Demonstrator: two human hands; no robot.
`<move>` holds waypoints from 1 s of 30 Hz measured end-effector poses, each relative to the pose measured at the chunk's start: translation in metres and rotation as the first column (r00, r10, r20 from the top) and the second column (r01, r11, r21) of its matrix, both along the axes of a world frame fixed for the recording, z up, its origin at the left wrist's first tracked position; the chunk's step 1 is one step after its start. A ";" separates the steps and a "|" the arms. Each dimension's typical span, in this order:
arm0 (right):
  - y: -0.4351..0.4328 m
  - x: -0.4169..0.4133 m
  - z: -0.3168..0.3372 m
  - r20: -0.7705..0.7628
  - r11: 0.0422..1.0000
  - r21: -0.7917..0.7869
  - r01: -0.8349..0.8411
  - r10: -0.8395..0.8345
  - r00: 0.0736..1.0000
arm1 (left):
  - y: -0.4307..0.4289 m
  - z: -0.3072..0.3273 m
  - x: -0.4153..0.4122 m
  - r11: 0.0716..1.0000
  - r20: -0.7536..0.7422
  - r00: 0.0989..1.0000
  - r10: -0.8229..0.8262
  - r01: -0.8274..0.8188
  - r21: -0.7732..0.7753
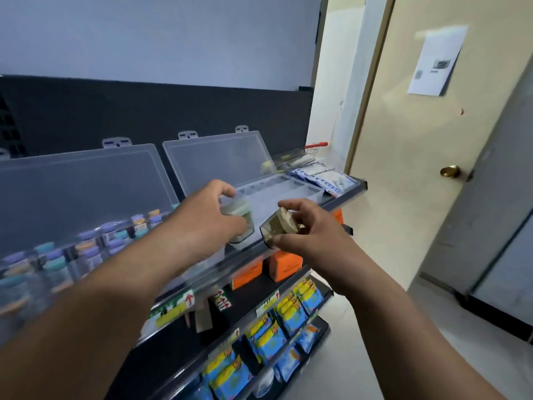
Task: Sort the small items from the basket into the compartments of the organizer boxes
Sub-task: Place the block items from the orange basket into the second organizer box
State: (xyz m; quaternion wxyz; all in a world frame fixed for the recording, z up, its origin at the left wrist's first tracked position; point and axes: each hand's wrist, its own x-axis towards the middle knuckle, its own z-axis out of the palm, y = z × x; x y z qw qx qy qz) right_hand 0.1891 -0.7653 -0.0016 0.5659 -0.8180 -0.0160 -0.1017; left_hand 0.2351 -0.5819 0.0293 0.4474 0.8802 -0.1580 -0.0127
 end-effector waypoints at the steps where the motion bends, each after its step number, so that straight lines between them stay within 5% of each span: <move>1: -0.006 0.012 0.001 0.004 1.000 -0.018 -0.004 0.004 1.000 | -0.005 0.001 0.012 1.000 0.006 1.000 -0.002 0.001 0.025; 8: -0.043 0.110 0.017 -0.041 0.990 -0.100 -0.097 0.093 0.995 | -0.021 0.011 0.104 0.971 0.098 0.989 0.115 -0.132 0.197; 14: -0.047 0.194 0.012 -0.087 0.949 -0.144 -0.281 0.271 0.959 | -0.025 0.003 0.145 0.844 0.149 0.945 0.290 -0.326 0.426; 20: -0.039 0.266 0.015 -0.121 0.782 -0.392 -0.484 0.478 0.870 | -0.027 -0.009 0.169 0.706 0.152 0.843 0.516 -0.519 0.482; 30: -0.019 0.324 0.002 -0.218 0.517 -0.556 -0.651 0.664 0.715 | -0.049 -0.023 0.199 0.517 0.159 0.774 0.613 -0.545 0.660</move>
